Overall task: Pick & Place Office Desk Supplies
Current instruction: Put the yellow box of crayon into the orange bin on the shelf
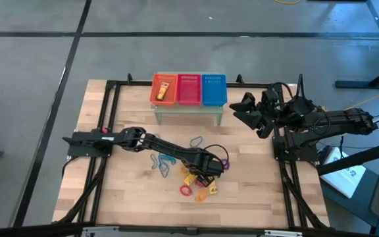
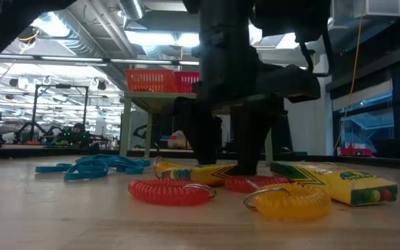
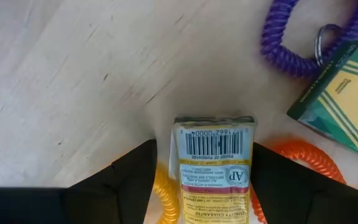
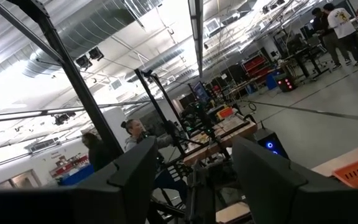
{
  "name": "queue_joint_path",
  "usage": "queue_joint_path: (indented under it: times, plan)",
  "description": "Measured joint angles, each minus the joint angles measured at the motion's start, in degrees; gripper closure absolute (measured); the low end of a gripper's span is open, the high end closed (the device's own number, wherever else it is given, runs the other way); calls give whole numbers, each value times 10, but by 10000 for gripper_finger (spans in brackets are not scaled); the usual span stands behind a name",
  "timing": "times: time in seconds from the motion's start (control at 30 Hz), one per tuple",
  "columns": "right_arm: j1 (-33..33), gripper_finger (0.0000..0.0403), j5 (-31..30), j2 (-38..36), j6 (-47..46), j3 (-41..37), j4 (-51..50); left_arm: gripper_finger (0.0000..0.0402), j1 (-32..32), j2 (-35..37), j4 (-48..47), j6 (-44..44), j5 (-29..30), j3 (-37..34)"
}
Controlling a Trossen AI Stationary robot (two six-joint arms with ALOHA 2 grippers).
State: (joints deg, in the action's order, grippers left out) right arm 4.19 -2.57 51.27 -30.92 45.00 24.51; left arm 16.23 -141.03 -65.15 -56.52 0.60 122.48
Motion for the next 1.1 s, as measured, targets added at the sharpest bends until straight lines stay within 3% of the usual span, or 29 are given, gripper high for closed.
queue_joint_path:
  times: [0.17, 0.53, 0.73, 1.1]
  plan:
    - [0, 190, -2, 0, 0, 0, -10, 176, -2, -2, -1, -2, 8, -1]
    - [0, 190, -2, 0, 0, 0, -10, 335, -14, 3, 14, 8, -26, -2]
    - [0, 190, -4, 0, 1, 0, -9, 339, -20, 15, 57, 2, -32, 0]
    - [0, 190, -10, 0, 3, 0, -5, 342, -47, 101, 105, 2, 58, 1]
